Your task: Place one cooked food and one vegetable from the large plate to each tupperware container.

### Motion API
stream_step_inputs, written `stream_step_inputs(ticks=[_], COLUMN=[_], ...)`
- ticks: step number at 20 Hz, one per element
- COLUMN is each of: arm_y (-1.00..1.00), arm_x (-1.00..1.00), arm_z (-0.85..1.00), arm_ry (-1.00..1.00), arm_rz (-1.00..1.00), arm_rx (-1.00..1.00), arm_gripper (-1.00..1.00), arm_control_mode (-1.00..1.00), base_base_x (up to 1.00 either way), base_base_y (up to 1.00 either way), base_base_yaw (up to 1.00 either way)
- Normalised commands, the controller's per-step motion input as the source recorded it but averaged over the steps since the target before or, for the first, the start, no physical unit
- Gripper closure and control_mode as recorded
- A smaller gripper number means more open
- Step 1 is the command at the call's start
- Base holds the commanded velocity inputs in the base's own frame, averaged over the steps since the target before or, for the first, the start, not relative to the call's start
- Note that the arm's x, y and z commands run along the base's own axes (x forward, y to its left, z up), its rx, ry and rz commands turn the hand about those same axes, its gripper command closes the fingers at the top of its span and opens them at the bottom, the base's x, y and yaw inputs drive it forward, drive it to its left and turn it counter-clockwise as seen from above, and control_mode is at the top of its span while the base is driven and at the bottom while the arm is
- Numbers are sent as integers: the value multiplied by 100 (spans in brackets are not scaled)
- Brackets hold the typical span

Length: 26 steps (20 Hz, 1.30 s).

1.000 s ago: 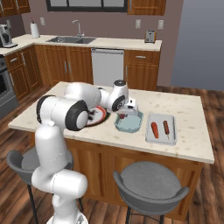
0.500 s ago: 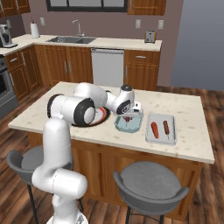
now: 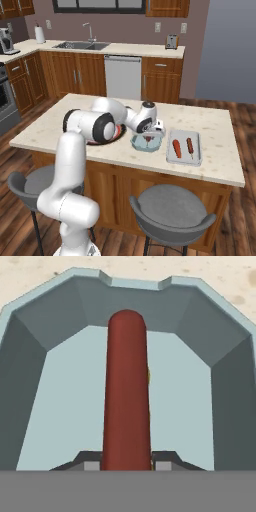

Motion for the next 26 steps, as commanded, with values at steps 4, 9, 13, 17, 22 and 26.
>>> stream_step_inputs(ticks=[4, 9, 13, 17, 22, 26], arm_y=[0, 2, 1, 7, 28, 54], arm_x=[7, 14, 2, -3, -30, -32], arm_z=[-39, -37, -3, 21, 54, 64], arm_ry=[4, 5, 0, 1, 0, 0], arm_rz=[0, 0, 0, 0, 0, 0], arm_rx=[0, 0, 0, -4, -11, -2], arm_gripper=[100, -100, -100, -100, -100, -100], arm_control_mode=[-100, -100, -100, -100, -100, -100], base_base_x=[0, 0, 0, 0, 0, 0], base_base_y=[0, 0, 0, 0, 0, 0], base_base_yaw=[0, 0, 0, 0, 0, 0])
